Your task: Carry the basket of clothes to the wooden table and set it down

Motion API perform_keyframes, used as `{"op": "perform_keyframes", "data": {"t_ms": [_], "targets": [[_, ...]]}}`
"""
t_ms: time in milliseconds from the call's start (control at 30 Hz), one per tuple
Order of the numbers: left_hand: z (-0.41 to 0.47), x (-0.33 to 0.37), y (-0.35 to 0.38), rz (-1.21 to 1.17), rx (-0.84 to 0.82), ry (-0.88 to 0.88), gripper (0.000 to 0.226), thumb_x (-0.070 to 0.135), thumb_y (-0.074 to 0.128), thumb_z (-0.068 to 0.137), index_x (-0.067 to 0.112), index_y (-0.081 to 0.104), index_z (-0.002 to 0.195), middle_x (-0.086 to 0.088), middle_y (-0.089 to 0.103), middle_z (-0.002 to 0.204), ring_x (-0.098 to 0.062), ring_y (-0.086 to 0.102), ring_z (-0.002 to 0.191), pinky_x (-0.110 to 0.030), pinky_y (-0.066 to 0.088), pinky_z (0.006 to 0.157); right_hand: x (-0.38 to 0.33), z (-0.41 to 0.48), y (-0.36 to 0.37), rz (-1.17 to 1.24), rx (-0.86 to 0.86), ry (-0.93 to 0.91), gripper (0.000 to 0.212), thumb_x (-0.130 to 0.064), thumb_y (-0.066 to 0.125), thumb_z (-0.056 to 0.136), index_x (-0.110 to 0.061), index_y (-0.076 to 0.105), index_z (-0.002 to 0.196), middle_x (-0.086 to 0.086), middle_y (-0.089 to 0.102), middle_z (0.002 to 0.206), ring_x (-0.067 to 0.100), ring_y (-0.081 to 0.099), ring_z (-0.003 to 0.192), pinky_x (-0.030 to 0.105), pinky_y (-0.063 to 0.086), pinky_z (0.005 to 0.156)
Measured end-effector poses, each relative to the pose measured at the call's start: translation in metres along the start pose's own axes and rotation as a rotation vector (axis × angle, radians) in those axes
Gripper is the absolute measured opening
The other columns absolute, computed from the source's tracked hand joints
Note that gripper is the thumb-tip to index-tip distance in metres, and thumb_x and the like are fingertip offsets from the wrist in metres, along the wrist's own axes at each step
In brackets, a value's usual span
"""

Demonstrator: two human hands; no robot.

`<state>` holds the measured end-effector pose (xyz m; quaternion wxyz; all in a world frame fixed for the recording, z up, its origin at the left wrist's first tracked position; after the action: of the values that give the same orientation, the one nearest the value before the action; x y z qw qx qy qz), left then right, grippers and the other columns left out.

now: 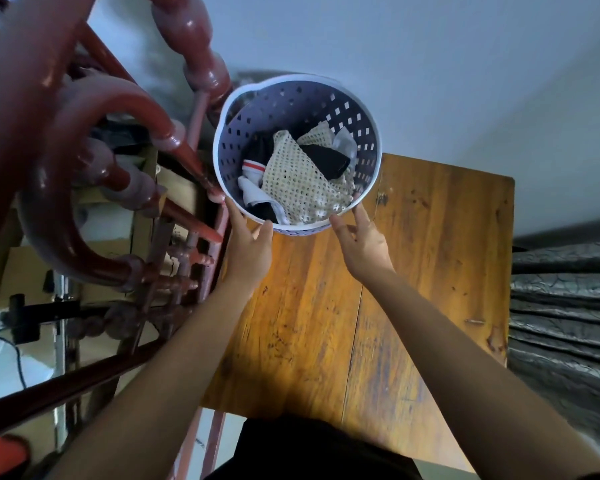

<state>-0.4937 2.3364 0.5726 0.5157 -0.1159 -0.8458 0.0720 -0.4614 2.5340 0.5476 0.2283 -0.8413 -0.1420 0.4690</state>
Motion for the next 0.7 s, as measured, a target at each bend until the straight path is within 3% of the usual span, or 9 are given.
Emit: {"op": "perform_keyframes", "data": {"t_ms": [67, 167, 333, 433, 567, 633, 700], "targets": [[-0.002, -0.006, 0.003, -0.006, 0.011, 0.009, 0.085, 0.017, 0.047, 0.107, 0.036, -0.011, 0.166, 0.004, 0.013, 0.176, -0.001, 0.029, 0.142, -0.053, 0.038, 0.12, -0.001, 0.003, 0.002, -0.014, 0.025, -0.009, 0.062, -0.057, 0.045, 0.106, -0.029, 0.037, 0.16, 0.006, 0.05, 0.163, 0.029, 0.051, 0.148, 0.046, 0.048, 0.113], [0.007, -0.007, -0.001, -0.003, -0.002, -0.013, 0.084, 0.019, 0.046, 0.109, 0.032, -0.014, 0.165, 0.003, 0.012, 0.176, 0.003, 0.028, 0.134, -0.052, 0.035, 0.121, -0.004, 0.005, 0.005, -0.005, 0.022, -0.006, 0.057, -0.051, 0.047, 0.108, -0.027, 0.038, 0.159, 0.006, 0.055, 0.159, 0.028, 0.056, 0.141, 0.034, 0.046, 0.097], [0.006, -0.001, -0.01, 0.129, -0.034, 0.028, 0.085, 0.024, 0.046, 0.108, 0.03, -0.016, 0.165, 0.0, 0.009, 0.177, 0.0, 0.026, 0.139, -0.037, 0.03, 0.121, -0.008, 0.004, 0.004, -0.059, -0.015, -0.019, 0.06, -0.053, 0.045, 0.108, -0.027, 0.032, 0.161, 0.007, 0.06, 0.153, 0.031, 0.068, 0.123, 0.039, 0.054, 0.088], [-0.001, 0.003, -0.013, 0.141, -0.023, 0.049, 0.082, 0.024, 0.051, 0.102, 0.034, 0.001, 0.167, 0.006, 0.019, 0.173, -0.015, 0.036, 0.151, -0.052, 0.037, 0.12, -0.009, -0.005, -0.005, -0.037, -0.07, -0.02, 0.06, -0.053, 0.046, 0.107, -0.029, 0.033, 0.161, 0.011, 0.061, 0.152, 0.035, 0.068, 0.126, 0.051, 0.06, 0.095], [-0.029, 0.019, -0.003, 0.067, -0.045, 0.028, 0.057, 0.016, 0.047, 0.108, 0.021, 0.032, 0.162, 0.025, 0.033, 0.143, -0.01, 0.043, 0.135, -0.049, 0.038, 0.119, -0.01, -0.031, -0.019, 0.036, -0.037, -0.033, 0.061, -0.046, 0.047, 0.109, -0.027, 0.033, 0.165, 0.009, 0.052, 0.161, 0.027, 0.057, 0.143, 0.042, 0.053, 0.099], [-0.042, 0.022, -0.001, 0.073, -0.036, 0.009, 0.055, 0.019, 0.046, 0.108, 0.017, 0.034, 0.162, 0.02, 0.033, 0.15, -0.015, 0.043, 0.142, -0.047, 0.038, 0.12, -0.011, -0.049, -0.03, 0.031, 0.0, -0.083, 0.058, -0.044, 0.047, 0.11, -0.025, 0.036, 0.163, 0.008, 0.054, 0.159, 0.024, 0.057, 0.142, 0.039, 0.052, 0.098], [-0.054, 0.023, -0.004, 0.095, -0.013, 0.016, 0.054, 0.022, 0.047, 0.108, 0.015, 0.037, 0.161, 0.004, 0.038, 0.163, -0.019, 0.043, 0.147, -0.044, 0.038, 0.12, -0.008, -0.067, -0.044, 0.012, 0.02, -0.154, 0.053, -0.043, 0.047, 0.11, -0.023, 0.045, 0.158, 0.005, 0.057, 0.155, 0.016, 0.059, 0.132, 0.035, 0.051, 0.099]]}}
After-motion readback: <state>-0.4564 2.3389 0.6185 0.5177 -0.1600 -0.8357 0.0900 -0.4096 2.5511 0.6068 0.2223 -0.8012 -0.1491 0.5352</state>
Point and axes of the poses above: each hand's wrist, its own z-axis towards the middle knuckle, its own y-axis out of the palm, x = y × z, the point moved 3 cm from there along z, towards the middle knuckle
